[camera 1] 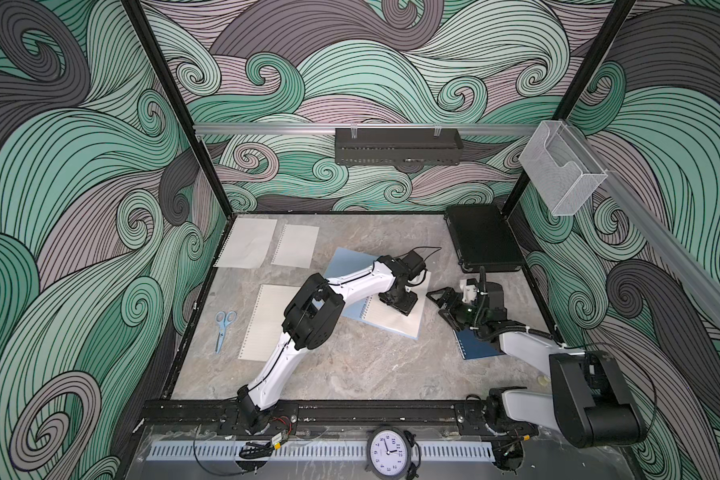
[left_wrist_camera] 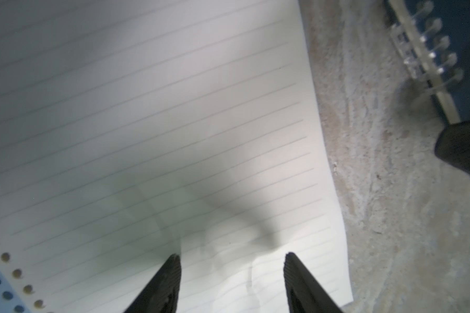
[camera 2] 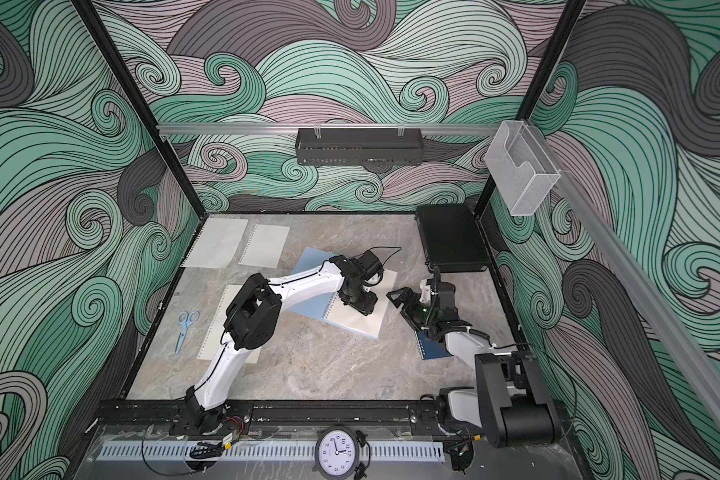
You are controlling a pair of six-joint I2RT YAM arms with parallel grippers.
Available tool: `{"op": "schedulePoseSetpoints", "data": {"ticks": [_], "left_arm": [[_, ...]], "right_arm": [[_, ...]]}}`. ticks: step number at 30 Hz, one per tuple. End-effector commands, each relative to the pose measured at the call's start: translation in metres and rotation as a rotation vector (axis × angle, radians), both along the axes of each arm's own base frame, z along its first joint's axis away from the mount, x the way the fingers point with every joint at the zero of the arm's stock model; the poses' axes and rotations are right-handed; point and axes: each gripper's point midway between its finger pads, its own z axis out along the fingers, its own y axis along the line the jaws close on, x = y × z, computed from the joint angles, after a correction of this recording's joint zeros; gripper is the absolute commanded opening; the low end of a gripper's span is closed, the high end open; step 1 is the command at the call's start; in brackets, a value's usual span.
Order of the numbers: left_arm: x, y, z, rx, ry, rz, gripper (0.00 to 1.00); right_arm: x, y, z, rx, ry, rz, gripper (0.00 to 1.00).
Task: Tear off pages from different notebooks
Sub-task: Tear off the paper from the notebook.
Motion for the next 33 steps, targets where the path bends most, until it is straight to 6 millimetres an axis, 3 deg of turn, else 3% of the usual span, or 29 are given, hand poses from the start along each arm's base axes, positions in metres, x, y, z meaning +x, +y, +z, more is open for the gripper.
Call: {"op": "schedulePoseSetpoints", "data": {"ticks": [1, 4, 5, 11, 17, 21, 25, 33], "left_arm": [[0.012, 0.008, 0.007, 0.044, -0.017, 0.014, 0.66], [0.022, 0.011, 0.008, 0.055, -0.031, 0.009, 0.72], [0.025, 0.011, 0.007, 0.055, -0.033, 0.003, 0.90], [0.039, 0.008, -0.001, 0.048, -0.049, -0.032, 0.92], [0.032, 0.014, -0.040, 0.091, -0.013, -0.055, 0.92], [0.020, 0.035, -0.069, 0.179, 0.001, -0.034, 0.84], [0.004, 0.055, -0.093, 0.239, 0.048, -0.025, 0.70], [-0.015, 0.074, -0.115, 0.290, 0.090, -0.014, 0.42]], "right_arm": [[0.001, 0.002, 0.009, 0.024, -0.033, 0.004, 0.90], [0.002, 0.002, 0.013, 0.033, -0.045, 0.003, 0.91], [0.002, 0.003, 0.014, 0.033, -0.050, 0.004, 0.91], [0.002, 0.007, 0.020, 0.048, -0.064, 0.019, 0.91], [-0.001, 0.015, 0.020, 0.060, -0.072, 0.030, 0.91], [-0.004, 0.017, 0.015, 0.065, -0.064, 0.024, 0.92], [-0.003, 0.022, 0.009, 0.074, -0.058, 0.026, 0.93], [0.004, 0.029, 0.005, 0.094, -0.060, 0.040, 0.92]]}}
